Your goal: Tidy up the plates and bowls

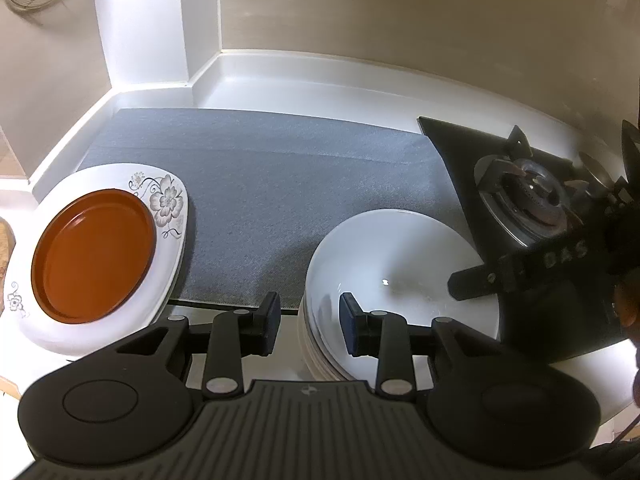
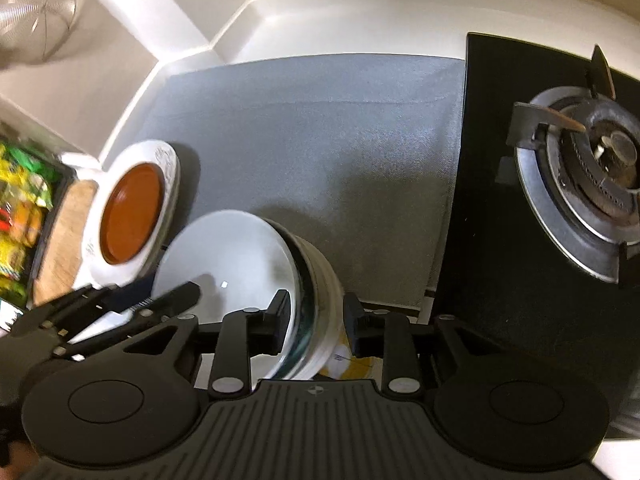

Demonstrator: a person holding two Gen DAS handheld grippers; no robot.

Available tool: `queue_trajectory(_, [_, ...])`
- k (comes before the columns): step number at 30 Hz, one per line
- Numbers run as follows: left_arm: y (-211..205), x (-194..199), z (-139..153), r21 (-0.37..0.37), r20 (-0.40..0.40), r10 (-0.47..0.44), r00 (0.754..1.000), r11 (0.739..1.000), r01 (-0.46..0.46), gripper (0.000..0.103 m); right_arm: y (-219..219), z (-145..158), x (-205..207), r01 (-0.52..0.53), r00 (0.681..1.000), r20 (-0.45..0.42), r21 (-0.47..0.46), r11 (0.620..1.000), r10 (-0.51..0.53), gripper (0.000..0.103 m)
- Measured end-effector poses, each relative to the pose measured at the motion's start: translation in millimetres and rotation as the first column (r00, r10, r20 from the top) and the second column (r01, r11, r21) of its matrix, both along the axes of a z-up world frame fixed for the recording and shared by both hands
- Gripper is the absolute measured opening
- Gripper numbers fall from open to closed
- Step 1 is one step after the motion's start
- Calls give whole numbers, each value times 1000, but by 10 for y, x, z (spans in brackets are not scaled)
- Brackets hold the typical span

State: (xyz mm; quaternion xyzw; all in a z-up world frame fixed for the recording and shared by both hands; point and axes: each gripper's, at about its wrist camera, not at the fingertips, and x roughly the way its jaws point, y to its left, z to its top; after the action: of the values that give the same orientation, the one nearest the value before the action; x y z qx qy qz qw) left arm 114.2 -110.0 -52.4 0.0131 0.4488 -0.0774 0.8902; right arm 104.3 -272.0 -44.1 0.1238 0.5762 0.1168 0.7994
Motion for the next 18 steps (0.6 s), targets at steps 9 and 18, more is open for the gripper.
queue_trajectory(9, [38, -18, -66, -20, -26, 33, 999, 999, -34, 52, 89, -91, -13, -47, 998, 39, -38, 998, 48, 32])
queue_trajectory(18, [187, 22, -230, -150, -120, 133, 984, 977, -151, 63, 124, -210, 25, -67, 998, 5, -27, 997, 67, 38])
